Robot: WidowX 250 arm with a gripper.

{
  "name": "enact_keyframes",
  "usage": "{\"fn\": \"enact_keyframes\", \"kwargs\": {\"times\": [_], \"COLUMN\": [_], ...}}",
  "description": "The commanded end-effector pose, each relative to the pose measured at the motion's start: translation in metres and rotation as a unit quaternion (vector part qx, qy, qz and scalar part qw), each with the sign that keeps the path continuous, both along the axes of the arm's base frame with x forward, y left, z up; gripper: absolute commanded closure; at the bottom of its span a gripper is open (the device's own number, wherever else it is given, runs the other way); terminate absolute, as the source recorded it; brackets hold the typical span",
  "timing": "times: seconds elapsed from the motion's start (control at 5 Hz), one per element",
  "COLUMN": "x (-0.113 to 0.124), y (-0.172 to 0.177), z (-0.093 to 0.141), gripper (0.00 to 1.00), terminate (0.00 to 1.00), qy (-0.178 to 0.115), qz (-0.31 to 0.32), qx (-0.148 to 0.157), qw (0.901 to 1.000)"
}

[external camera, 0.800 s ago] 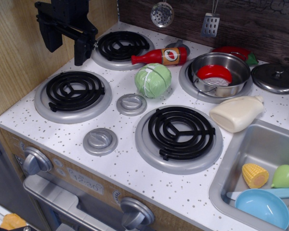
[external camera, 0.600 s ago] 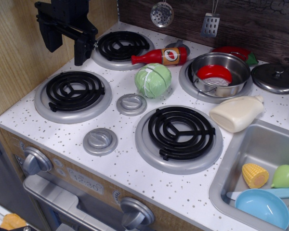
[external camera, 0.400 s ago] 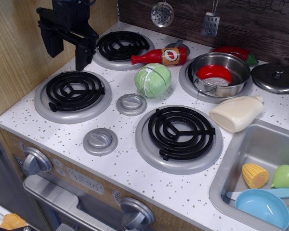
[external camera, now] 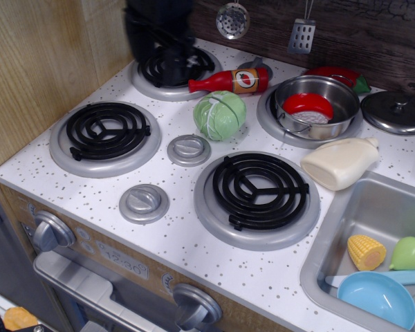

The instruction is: Take sushi out of pan

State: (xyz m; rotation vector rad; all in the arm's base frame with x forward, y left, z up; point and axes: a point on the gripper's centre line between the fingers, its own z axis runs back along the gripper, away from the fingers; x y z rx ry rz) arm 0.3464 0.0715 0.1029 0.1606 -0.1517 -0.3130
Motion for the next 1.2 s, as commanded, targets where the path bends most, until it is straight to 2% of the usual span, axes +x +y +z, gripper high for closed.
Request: {"fn": "enact_keyframes", "kwargs": {"times": [0.0,0.2,0.4,0.6,0.8,1.0], "x": [0.022,0.026,0.043,0.062,0.075,0.083], "y": [-0.053,-0.082,-0.098,-0.104,-0.111,-0.115], "z": [0.026,0.033,0.035,0.020,0.007,-0.012], "gripper": [0.00,0.00,0.00,0.00,0.00,0.00], "terminate": [0.00,0.00,0.00,0.00,0.00,0.00], "qy": [-0.117,-0.145,-0.147,-0.146,-0.156,-0.171], "qz": [-0.129,-0.205,-0.249,-0.274,-0.293,-0.298], "qx": [0.002,0.008,0.009,-0.005,-0.011,-0.031], "qw": [0.9847,0.9680,0.9574,0.9506,0.9433,0.9385]}}
